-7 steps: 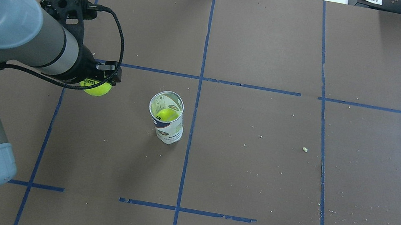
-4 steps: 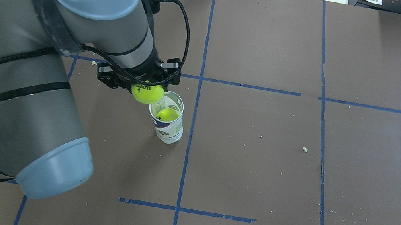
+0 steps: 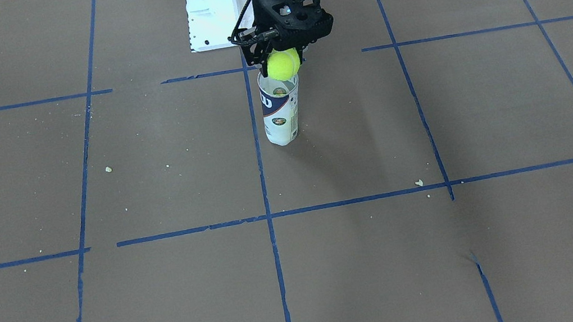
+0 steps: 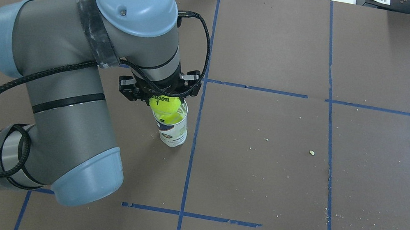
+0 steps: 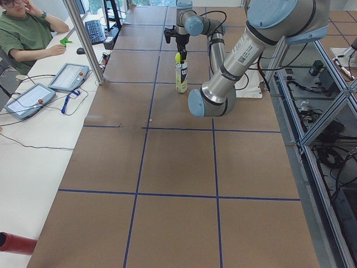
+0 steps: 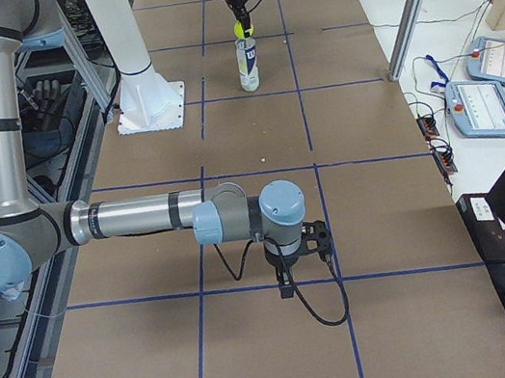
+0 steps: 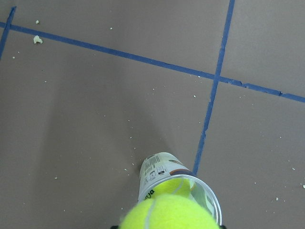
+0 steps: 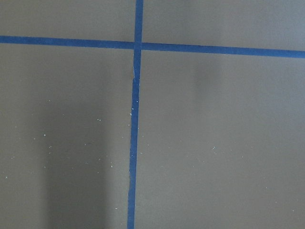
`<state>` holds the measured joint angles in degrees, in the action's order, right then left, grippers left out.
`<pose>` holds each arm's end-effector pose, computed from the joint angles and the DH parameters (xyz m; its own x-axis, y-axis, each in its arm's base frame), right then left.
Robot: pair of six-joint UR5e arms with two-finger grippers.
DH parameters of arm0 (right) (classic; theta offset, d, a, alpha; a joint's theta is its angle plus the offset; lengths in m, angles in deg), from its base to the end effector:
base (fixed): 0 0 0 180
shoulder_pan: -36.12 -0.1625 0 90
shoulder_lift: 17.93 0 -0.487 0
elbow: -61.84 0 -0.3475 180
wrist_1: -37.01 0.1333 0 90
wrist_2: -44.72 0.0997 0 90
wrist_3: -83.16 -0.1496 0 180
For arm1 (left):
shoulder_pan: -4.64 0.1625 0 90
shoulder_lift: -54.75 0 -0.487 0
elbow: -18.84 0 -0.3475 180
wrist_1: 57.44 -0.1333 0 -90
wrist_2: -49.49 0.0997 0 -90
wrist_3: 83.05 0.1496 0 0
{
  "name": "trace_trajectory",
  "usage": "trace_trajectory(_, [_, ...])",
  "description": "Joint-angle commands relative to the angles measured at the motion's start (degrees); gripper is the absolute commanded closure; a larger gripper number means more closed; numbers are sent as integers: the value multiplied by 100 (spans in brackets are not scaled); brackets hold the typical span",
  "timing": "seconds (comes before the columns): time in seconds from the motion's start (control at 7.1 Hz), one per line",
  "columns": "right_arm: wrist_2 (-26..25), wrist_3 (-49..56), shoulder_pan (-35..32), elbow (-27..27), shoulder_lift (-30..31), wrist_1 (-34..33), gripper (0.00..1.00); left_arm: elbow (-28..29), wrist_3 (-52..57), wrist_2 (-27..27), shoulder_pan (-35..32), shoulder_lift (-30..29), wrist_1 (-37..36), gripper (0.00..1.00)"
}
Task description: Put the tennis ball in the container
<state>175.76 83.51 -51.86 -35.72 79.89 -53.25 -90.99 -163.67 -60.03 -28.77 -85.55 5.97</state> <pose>0.0217 -0.3809 0.7603 0.7538 -0.0267 0.6566 0.0399 0.9992 -0.0051 0.5069 -0.4342 0.1803 0.6503 -0.2449 -0.7191 0.2239 0.9664 -0.1267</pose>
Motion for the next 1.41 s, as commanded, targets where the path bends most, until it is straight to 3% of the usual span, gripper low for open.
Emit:
trace_trajectory(0.0, [0, 0, 0, 0, 0, 0, 0, 41, 11, 0, 2, -15, 14, 0])
trace_trajectory(0.42, [0, 0, 0, 0, -9, 0, 0, -64, 220, 9, -24, 38, 14, 0])
trace_trajectory(0.7, [0, 0, 0, 0, -9, 0, 0, -212, 1254, -35, -390, 282, 14, 0])
trace_trajectory(0.99, [0, 0, 0, 0, -9, 0, 0, -460, 2912, -87, -1241, 1263, 598, 0])
trace_trajectory(1.27, [0, 0, 0, 0, -9, 0, 0, -346, 4687, -909, -2391, 2589, 1661, 0])
